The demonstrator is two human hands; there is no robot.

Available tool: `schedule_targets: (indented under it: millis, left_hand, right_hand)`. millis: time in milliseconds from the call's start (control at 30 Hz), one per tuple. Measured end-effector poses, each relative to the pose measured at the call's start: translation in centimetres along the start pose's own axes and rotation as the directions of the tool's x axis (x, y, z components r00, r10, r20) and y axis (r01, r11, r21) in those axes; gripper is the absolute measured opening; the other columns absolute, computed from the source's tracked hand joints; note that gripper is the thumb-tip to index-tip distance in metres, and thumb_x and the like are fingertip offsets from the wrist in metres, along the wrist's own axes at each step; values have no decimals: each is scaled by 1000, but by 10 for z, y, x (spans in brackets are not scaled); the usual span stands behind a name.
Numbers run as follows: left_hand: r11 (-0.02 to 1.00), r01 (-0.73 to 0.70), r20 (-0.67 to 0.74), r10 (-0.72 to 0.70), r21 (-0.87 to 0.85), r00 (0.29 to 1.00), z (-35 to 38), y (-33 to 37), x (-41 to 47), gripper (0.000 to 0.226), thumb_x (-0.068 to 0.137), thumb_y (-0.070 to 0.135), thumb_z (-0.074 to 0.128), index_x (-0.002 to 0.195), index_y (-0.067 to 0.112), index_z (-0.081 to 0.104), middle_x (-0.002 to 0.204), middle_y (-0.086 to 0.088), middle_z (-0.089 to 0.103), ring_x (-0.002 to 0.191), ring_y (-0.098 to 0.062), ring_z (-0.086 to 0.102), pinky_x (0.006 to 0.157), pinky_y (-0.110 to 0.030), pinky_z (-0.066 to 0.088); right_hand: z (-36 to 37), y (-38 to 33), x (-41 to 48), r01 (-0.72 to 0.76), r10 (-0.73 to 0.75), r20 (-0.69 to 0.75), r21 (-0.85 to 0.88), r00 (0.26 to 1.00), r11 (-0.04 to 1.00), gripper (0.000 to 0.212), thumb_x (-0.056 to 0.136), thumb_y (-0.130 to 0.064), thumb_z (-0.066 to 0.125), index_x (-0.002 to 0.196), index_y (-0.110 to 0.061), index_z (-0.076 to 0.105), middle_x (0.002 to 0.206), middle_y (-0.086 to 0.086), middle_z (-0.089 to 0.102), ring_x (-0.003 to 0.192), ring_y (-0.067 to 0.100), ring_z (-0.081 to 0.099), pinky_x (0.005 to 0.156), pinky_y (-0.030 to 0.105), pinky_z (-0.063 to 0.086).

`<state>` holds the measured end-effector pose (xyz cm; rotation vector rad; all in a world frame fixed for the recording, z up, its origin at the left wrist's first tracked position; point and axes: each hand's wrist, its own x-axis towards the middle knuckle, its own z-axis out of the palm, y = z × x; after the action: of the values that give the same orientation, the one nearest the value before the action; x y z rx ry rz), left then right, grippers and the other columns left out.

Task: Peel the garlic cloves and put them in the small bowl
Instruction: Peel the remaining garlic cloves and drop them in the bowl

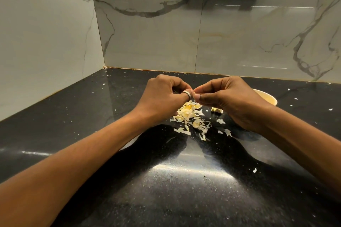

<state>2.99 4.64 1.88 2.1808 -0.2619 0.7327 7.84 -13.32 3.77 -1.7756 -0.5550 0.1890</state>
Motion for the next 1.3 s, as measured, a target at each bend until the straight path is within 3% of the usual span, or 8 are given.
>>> schedule_targets:
  millis: [200, 367, 467, 600, 767, 967, 1100, 1300]
  left_hand:
    - [996, -63, -21, 65, 69, 998, -1, 0, -1, 14, 85, 29, 77, 87, 15, 78, 65, 7, 68, 57, -11, 65, 55, -40, 59]
    - [977, -140, -35, 147, 159, 989, -1, -1, -2, 12, 83, 30, 76, 82, 18, 77, 63, 16, 64, 56, 1, 59, 53, -13, 46]
    - [975, -156, -29, 162, 157, 986, -3, 2, -2, 16, 83, 34, 74, 83, 17, 77, 64, 18, 64, 57, 4, 59, 55, -10, 45]
    - [978, -157, -10, 160, 138, 987, -5, 5, -2, 16, 88, 29, 74, 90, 14, 78, 66, 19, 63, 56, 6, 61, 54, -15, 53]
    - [986, -128, -1, 129, 103, 992, -4, 3, -2, 15, 90, 26, 73, 89, 11, 77, 60, 16, 61, 49, -5, 65, 51, -27, 57]
    - [968, -163, 15, 163, 192, 986, -4, 1, -1, 13, 91, 21, 70, 92, 11, 78, 66, 16, 62, 59, -1, 64, 60, -30, 58]
    - [991, -108, 32, 106, 84, 994, -3, -1, -1, 11, 94, 18, 69, 90, 11, 76, 66, 9, 65, 55, -11, 70, 49, -30, 59]
    - [987, 44, 83, -31, -155, 996, -5, -1, 1, 7, 95, 13, 67, 89, 13, 72, 73, -6, 70, 66, -18, 72, 51, -29, 59]
  right_hand:
    - [0, 2, 1, 12, -12, 1, -31, 1000, 999, 13, 85, -2, 74, 97, -5, 77, 92, 10, 77, 87, 14, 70, 85, 27, 59]
    - [1, 5, 3, -9, 8, 20, 84, 1000, 996, 15, 87, 6, 69, 100, 0, 75, 92, 13, 77, 85, 16, 73, 75, 21, 57]
    - [1, 3, 2, -18, 14, 33, 112, 999, 994, 16, 87, 5, 69, 100, 0, 75, 95, 14, 77, 89, 19, 73, 78, 22, 58]
    - [1, 0, 1, -31, 26, 28, 161, 999, 986, 16, 85, 5, 69, 99, 0, 74, 95, 15, 77, 91, 21, 74, 80, 23, 59]
    - [4, 0, 1, -61, 58, 21, 274, 998, 960, 17, 85, 9, 65, 99, 4, 71, 90, 15, 75, 85, 20, 74, 75, 22, 60]
    - [5, -1, 0, -95, 90, 33, 279, 995, 956, 14, 87, 10, 63, 96, 3, 72, 89, 17, 75, 83, 19, 73, 71, 21, 59]
    - [4, -1, 0, -94, 88, 36, 312, 996, 945, 15, 86, 12, 63, 94, 4, 72, 88, 17, 74, 82, 20, 73, 71, 21, 59]
    - [3, -4, -1, -83, 67, 54, 389, 996, 917, 19, 85, 16, 59, 97, 6, 70, 93, 19, 73, 84, 22, 73, 75, 24, 61]
